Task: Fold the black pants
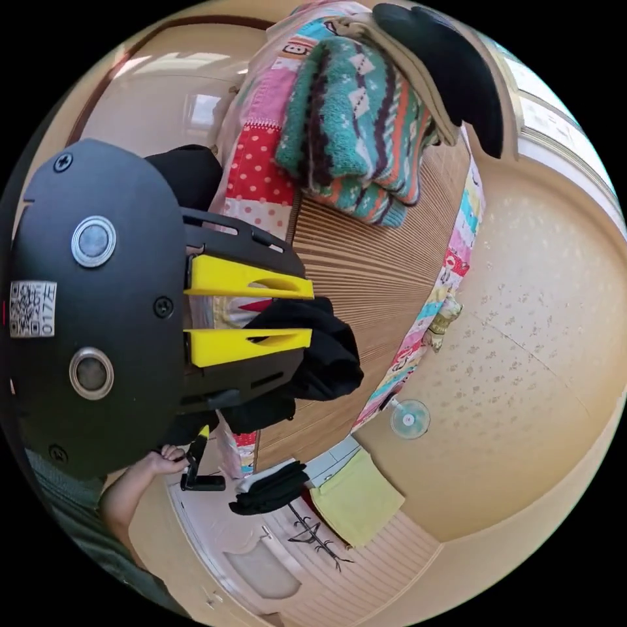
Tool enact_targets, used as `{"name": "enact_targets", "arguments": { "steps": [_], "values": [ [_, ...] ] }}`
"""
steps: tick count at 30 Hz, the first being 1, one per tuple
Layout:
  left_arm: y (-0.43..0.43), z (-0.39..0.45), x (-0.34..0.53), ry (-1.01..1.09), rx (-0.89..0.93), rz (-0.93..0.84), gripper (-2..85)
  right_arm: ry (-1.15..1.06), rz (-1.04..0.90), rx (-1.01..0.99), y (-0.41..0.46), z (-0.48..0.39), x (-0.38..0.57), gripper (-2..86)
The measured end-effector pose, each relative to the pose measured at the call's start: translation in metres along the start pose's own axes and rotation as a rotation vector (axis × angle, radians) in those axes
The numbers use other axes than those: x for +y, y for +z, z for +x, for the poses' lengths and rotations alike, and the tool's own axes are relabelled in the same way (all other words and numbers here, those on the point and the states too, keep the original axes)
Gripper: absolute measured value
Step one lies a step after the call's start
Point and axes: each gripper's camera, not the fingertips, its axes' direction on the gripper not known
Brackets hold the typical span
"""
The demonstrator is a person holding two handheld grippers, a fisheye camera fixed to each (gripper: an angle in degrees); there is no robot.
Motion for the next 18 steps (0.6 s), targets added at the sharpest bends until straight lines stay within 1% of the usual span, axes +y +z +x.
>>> {"name": "enact_targets", "arguments": {
  "steps": [1,3,4,6,8,10,11,12,14,16,17,18],
  "values": [
    [0.006,0.013,-0.001,0.052,0.027,-0.015,7.9,-0.001,0.001,-0.001,-0.003,0.003,-0.003,0.5],
    [0.047,0.071,-0.009,0.255,0.134,-0.165,8.6,-0.001,0.006,-0.002,-0.008,0.008,-0.007,0.5],
    [0.061,0.086,-0.011,0.300,0.155,-0.209,9.8,0.000,0.008,-0.005,-0.011,0.012,-0.010,0.5],
    [0.121,0.144,-0.007,0.467,0.285,-0.396,15.2,0.003,0.010,-0.008,-0.016,0.018,-0.014,0.5],
    [0.168,0.177,0.003,0.548,0.311,-0.535,18.1,0.000,0.016,-0.008,-0.024,0.025,-0.019,0.5],
    [0.199,0.200,0.015,0.606,0.209,-0.560,20.9,-0.003,0.023,-0.009,-0.032,0.029,-0.021,0.5],
    [0.218,0.214,0.025,0.664,0.126,-0.575,22.3,-0.001,0.030,-0.012,-0.038,0.033,-0.022,0.5],
    [0.239,0.225,0.036,0.723,0.073,-0.636,23.0,0.001,0.034,-0.015,-0.041,0.036,-0.022,0.5],
    [0.272,0.232,0.052,0.748,-0.001,-0.724,22.5,0.011,0.056,-0.036,-0.054,0.047,-0.024,0.6],
    [0.283,0.235,0.062,0.775,-0.101,-0.713,19.1,0.018,0.074,-0.049,-0.064,0.055,-0.026,0.6],
    [0.283,0.235,0.063,0.795,-0.188,-0.678,15.4,0.023,0.083,-0.057,-0.071,0.061,-0.028,0.6],
    [0.281,0.233,0.061,0.802,-0.179,-0.675,12.8,0.024,0.085,-0.060,-0.073,0.063,-0.030,0.6]
  ]
}}
